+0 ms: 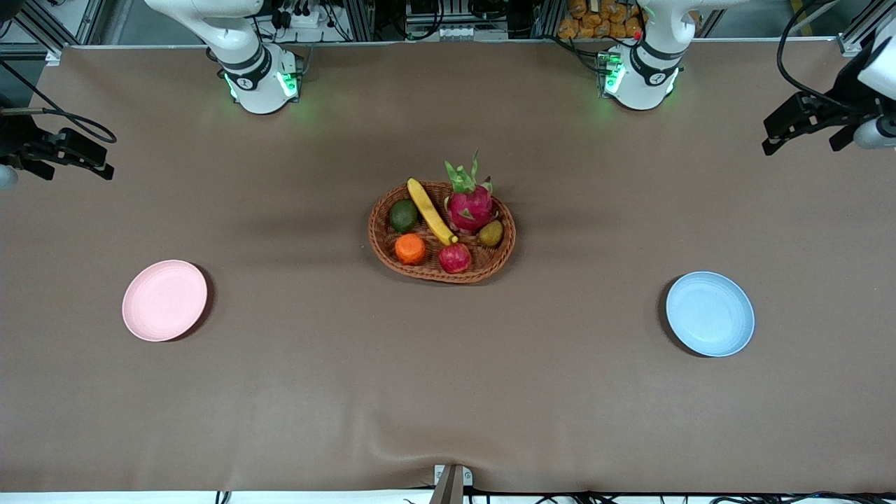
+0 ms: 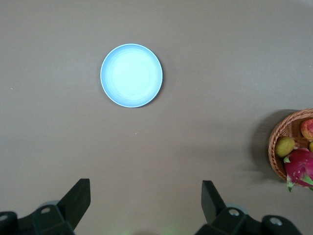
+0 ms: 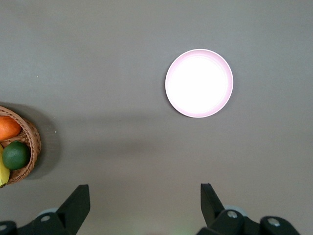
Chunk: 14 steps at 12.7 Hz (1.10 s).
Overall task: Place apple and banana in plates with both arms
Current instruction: 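Move the left gripper toward the basket while the right gripper approaches too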
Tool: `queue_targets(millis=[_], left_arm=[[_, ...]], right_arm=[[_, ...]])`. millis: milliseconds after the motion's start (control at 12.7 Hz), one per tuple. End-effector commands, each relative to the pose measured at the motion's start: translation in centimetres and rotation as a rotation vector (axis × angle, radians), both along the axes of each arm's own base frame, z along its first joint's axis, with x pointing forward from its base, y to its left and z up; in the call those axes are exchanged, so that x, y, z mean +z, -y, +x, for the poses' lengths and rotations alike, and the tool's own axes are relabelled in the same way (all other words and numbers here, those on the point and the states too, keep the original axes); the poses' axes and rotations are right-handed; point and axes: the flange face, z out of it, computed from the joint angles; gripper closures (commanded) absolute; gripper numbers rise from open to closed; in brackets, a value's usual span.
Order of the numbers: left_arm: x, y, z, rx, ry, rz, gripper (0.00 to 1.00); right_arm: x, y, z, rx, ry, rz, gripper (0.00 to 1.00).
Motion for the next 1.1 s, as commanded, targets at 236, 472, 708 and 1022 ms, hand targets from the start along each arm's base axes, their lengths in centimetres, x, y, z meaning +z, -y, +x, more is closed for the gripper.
queue_targets(millis=[236, 472, 708, 1022], left_arm=[[0.2, -1.1, 0.7, 0.007, -0.009, 0.000, 0.00], [-4.4, 1.8, 3.4, -0.024, -0.089, -0.019, 0.00], [-8.8, 8.6, 5.4, 0.001, -0.109, -0.029, 0.00], [-15.0, 18.9, 6.8, 0.076, -0.097, -0.058, 0.00]], right_arm=[[0.4, -0.2, -1.0, -0.011, 0.002, -0.016, 0.00], [0.1, -0.2, -1.0, -0.011, -0.007, -0.015, 0.00], [-0.3, -0.3, -1.2, -0.009, -0.033, -0.011, 0.00], [-6.6, -3.7, -1.7, 0.030, -0.167, 0.082, 0.00]])
